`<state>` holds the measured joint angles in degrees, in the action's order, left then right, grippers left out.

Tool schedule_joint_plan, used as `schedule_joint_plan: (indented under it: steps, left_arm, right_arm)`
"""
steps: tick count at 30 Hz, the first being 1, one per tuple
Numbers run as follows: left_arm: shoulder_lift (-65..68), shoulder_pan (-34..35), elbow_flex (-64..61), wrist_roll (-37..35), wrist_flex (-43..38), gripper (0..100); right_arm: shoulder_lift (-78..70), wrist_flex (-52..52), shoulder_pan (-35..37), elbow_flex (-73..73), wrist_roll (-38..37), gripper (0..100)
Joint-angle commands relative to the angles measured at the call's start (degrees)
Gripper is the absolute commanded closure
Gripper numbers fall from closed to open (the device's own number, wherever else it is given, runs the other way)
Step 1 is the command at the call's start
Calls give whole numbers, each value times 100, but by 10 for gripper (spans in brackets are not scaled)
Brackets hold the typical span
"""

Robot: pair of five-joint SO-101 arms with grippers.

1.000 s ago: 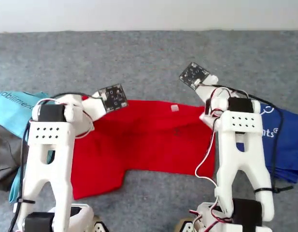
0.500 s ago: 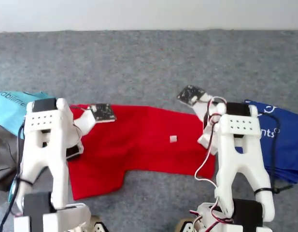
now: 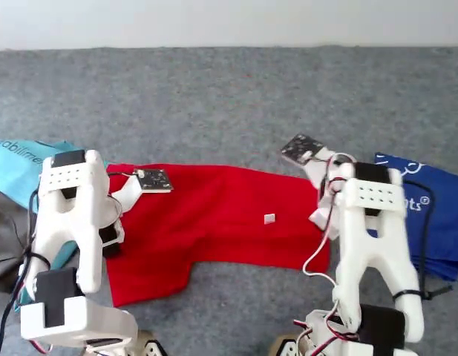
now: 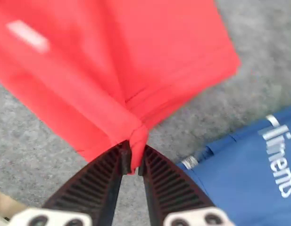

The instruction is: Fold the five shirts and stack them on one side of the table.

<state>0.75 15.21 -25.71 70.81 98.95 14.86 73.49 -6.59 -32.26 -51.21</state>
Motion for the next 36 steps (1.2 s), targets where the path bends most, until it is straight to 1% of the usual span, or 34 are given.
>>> schedule_joint_plan:
  steps: [1,5,11,16,18,20,22,23,24,26,31,34,36]
  left_arm:
    - [0,185,154,202,158,985]
    - [44,158,136,229,167,985]
    - [-9,-132,-207,229,167,985]
    - [-9,-97,-224,220,167,976]
    - [-9,-62,-215,202,167,930]
    - [-9,79,-154,79,158,885]
    - [-9,255,57,-246,158,866]
    - [-35,343,163,-378,158,861]
    - [-97,431,224,-466,167,856]
    - [-325,554,251,-475,167,845]
    - [-1248,571,75,-501,167,844]
    - [-1908,545,-75,-747,158,844]
    - [-2303,545,-92,-1011,149,846]
  right_arm:
    - [215,-84,-163,26,-299,988]
    - [233,-127,-136,26,-316,988]
    - [215,-215,-145,26,-325,988]
    - [215,-180,-136,26,-325,979]
    - [259,-136,-145,26,-325,924]
    - [295,48,-180,79,-299,806]
    - [409,365,-180,237,-264,685]
    - [479,497,-180,352,-158,645]
    - [549,620,-154,475,-44,629]
    - [629,892,-136,791,0,634]
    - [664,1402,-127,1591,70,665]
    - [655,1270,224,1670,466,734]
    - [576,1077,611,1556,782,822]
